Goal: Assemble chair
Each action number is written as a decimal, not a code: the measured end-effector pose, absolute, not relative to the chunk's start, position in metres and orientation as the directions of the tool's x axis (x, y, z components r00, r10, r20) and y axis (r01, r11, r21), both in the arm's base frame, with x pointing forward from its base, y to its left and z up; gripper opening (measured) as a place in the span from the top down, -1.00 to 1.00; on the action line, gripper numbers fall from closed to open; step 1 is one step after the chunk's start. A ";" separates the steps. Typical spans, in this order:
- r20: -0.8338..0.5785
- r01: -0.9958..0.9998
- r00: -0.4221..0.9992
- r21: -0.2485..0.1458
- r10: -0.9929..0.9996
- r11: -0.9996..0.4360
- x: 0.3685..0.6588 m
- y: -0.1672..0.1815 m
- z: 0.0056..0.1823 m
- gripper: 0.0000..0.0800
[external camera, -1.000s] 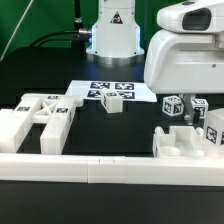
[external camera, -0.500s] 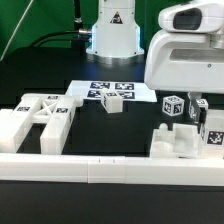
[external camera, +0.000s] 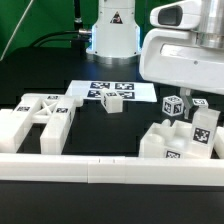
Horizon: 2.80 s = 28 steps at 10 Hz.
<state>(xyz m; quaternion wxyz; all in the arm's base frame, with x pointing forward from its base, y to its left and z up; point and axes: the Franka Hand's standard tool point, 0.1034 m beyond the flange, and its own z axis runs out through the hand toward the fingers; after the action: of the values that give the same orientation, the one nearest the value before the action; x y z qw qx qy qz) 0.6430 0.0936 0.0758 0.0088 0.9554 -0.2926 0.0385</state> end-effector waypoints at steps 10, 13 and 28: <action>0.116 -0.363 0.925 -0.022 -0.363 -0.932 0.606 0.068 0.107 -0.62; 0.114 -0.363 0.925 -0.021 -0.363 -0.931 0.605 0.068 0.106 -0.62; 0.275 -0.004 0.961 0.083 0.019 -0.997 0.537 -0.008 0.059 -0.62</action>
Offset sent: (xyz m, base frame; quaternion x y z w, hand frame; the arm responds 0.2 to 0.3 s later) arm -0.0078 0.0050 0.0175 0.0240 -0.0153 -0.0420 0.9987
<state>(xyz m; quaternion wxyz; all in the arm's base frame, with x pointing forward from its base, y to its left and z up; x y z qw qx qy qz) 0.5371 -0.0082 0.0592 0.0412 0.9894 0.0039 0.1391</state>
